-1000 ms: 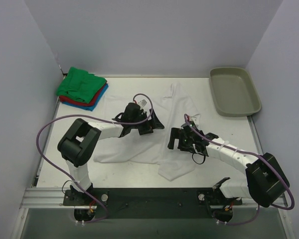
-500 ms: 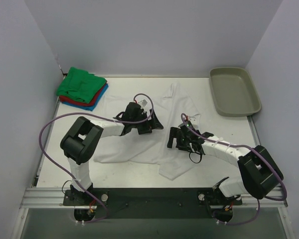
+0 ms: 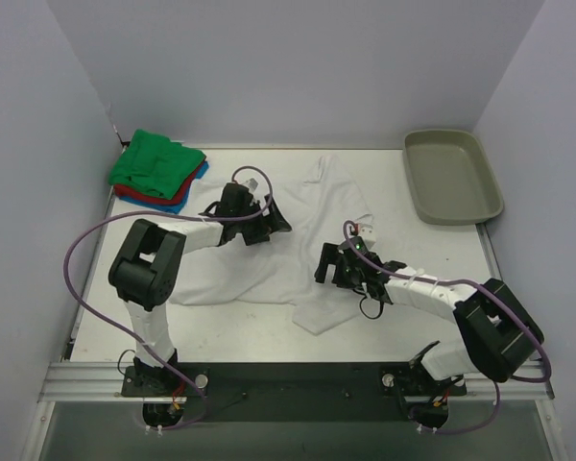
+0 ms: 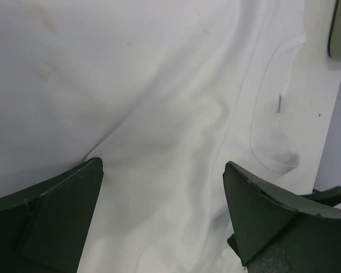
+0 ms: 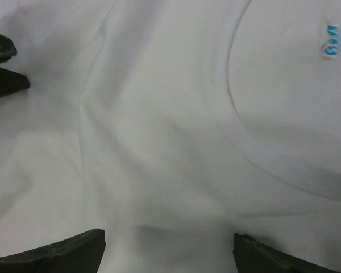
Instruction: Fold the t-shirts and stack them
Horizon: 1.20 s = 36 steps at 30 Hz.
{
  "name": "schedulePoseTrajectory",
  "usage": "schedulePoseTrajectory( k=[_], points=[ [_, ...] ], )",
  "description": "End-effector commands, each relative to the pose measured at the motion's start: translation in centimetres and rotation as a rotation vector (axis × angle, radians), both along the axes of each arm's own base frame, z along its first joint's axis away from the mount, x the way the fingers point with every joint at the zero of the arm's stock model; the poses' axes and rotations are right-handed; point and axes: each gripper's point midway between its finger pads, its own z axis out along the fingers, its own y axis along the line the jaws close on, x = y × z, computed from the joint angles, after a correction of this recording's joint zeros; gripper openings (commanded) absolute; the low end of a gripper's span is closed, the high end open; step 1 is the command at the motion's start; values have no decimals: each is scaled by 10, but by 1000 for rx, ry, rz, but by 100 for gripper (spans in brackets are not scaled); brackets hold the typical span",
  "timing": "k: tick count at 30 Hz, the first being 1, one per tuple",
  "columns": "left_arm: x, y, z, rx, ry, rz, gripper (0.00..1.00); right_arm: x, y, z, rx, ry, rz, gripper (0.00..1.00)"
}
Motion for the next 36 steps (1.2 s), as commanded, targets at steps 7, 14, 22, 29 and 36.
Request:
schedulePoseTrajectory(
  k=[7,14,22,29,36],
  points=[
    [48,97,-21,146,65,198,97,-92,-34,-34,-150,247,31,99],
    [71,129,-12,136,64,257,98,-109,-55,-17,-146,205,-6,99],
    [95,178,-1,154,69,340,98,-112,-69,1,-149,153,-29,100],
    [102,173,60,121,-20,295,98,-112,-81,12,-160,103,-53,100],
    [62,94,148,18,-169,128,98,-95,-63,47,-146,38,24,100]
  ],
)
